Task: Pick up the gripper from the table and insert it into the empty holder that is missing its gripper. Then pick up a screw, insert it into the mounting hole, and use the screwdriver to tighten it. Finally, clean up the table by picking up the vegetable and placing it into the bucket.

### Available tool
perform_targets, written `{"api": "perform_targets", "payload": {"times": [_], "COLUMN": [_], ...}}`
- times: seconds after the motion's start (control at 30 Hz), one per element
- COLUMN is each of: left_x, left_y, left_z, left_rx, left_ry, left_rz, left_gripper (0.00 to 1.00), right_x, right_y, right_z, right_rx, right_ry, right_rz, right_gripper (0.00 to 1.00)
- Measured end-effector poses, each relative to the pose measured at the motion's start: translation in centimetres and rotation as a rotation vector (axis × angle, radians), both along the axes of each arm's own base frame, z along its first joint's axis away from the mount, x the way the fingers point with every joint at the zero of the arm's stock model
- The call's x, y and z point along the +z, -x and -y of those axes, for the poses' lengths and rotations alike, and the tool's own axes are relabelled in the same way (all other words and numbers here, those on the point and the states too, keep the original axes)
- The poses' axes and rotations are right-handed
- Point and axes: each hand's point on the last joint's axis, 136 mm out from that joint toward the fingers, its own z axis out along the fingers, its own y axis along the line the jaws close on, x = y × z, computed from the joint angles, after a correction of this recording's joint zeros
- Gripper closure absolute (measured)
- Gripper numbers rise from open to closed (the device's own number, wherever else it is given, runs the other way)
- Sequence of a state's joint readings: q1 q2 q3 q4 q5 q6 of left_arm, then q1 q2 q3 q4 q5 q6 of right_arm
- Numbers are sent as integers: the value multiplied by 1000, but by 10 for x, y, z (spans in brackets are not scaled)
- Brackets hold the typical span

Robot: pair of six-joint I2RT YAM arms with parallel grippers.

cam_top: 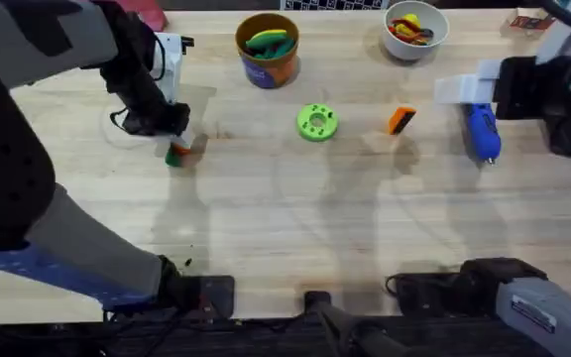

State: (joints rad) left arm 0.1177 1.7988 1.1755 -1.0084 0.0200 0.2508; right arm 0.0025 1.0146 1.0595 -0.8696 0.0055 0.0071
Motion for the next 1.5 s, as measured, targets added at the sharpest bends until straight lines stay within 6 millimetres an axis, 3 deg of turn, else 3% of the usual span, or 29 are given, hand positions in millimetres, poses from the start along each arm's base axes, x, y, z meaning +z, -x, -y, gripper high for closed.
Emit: {"api": "perform_targets", "payload": {"times": [0.37, 0.57, 0.63, 0.77, 0.97, 1.0, 1.2, 1.5], "left_x": [1, 13, 26, 74, 138, 144, 153, 153], "left_y": [-1, -14, -19, -31, -31, -29, -27, -28], "left_z": [-1, -4, -5, -4, -4, -4, -3, -3], "left_rx": [7, 47, 58, 74, 83, 80, 89, 89], "left_ry": [-4, -10, -13, -16, -29, -31, -28, -27], "left_rz": [3, 53, 101, 262, 466, 485, 513, 517], "left_gripper": [997, 997, 997, 997, 997, 961, 56, 15], "right_x": [0, 0, 0, 0, 0, 0, 0, 0], "right_y": [0, 0, 0, 0, 0, 0, 0, 0], "right_z": [0, 0, 0, 0, 0, 0, 0, 0], "right_rx": [0, 0, 0, 0, 0, 0, 0, 0], "right_ry": [0, 0, 0, 0, 0, 0, 0, 0], "right_rz": [0, 0, 0, -1, -1, -1, -1, -1], "right_gripper": [7, 8, 8, 8, 8, 9, 8, 8]}}
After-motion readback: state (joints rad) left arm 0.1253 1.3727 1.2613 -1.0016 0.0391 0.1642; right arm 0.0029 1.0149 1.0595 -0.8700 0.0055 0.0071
